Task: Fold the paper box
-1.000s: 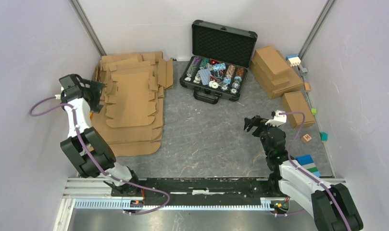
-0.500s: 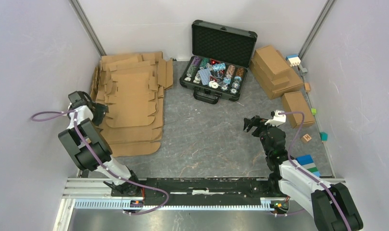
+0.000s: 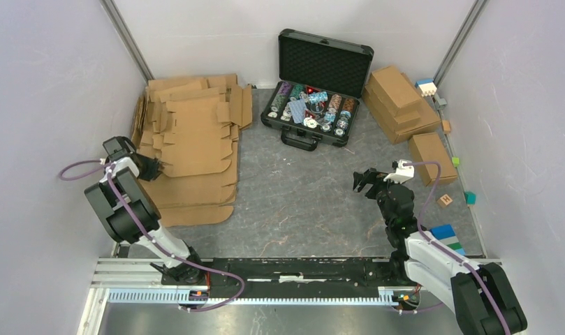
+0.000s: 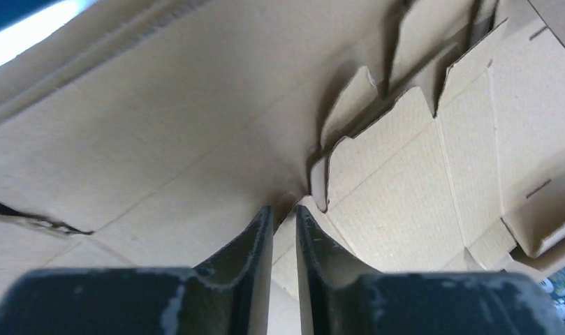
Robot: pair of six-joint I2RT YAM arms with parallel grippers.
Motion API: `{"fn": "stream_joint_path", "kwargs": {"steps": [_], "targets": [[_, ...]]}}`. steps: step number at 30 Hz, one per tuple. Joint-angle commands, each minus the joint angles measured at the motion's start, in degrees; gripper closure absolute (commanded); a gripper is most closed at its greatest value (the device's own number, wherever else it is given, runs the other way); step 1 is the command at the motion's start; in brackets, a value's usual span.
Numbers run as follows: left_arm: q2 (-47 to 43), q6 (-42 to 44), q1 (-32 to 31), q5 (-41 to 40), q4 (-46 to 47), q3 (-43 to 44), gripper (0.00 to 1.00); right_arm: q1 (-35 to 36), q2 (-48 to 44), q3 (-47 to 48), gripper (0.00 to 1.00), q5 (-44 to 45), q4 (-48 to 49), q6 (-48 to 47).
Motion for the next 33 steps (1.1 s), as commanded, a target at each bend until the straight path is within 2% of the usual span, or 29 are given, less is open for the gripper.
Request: {"fn": "stream_joint_path", "kwargs": {"steps": [1, 3, 5, 14, 20, 23, 27, 30, 33], "targets": [[-2.5, -1.1, 0.2, 9.2, 6.4, -1.7, 0.81, 0.1, 0.4, 0.6, 0.04, -0.2, 2.6, -0.6], [-3.7, -1.6, -0.1, 10.3, 7.0, -1.9, 0.93, 0.1, 0.4, 0.7, 0.04, -0.3, 2.6, -0.7], [-5.3, -1.8, -0.5, 10.4, 7.1, -2.1, 0.98, 0.1, 0.4, 0.7, 0.04, -0.4, 2.7, -0.7], [-18.6, -4.4, -7.0, 13.3, 6.9, -5.3, 0.98, 0.1, 1.4, 1.1, 0.05, -1.3, 3.1, -0.8], [-33.8, -8.1, -13.2, 15.7, 6.2, -11.9, 0.98, 0.1, 1.4, 2.0, 0.05, -3.0, 2.6, -1.1], [-43.0, -12.2, -19.7, 13.9, 6.9, -17.3, 0.98, 0.1, 1.4, 2.1, 0.04, -6.0, 4.0, -1.3], [-54.9, -18.4, -32.2, 6.7, 9.3, -25.6, 0.97, 0.2, 5.2, 3.4, 0.04, -16.9, 8.8, -1.5], [-59.3, -20.9, -39.8, 5.0, 9.8, -30.6, 0.97, 0.3, 9.1, 5.1, 0.04, -22.0, 10.1, -0.9], [-62.0, -20.9, -44.5, 4.3, 8.2, -33.8, 0.95, 1.1, 11.8, 6.0, 0.04, -23.4, 11.1, -0.7]]}}
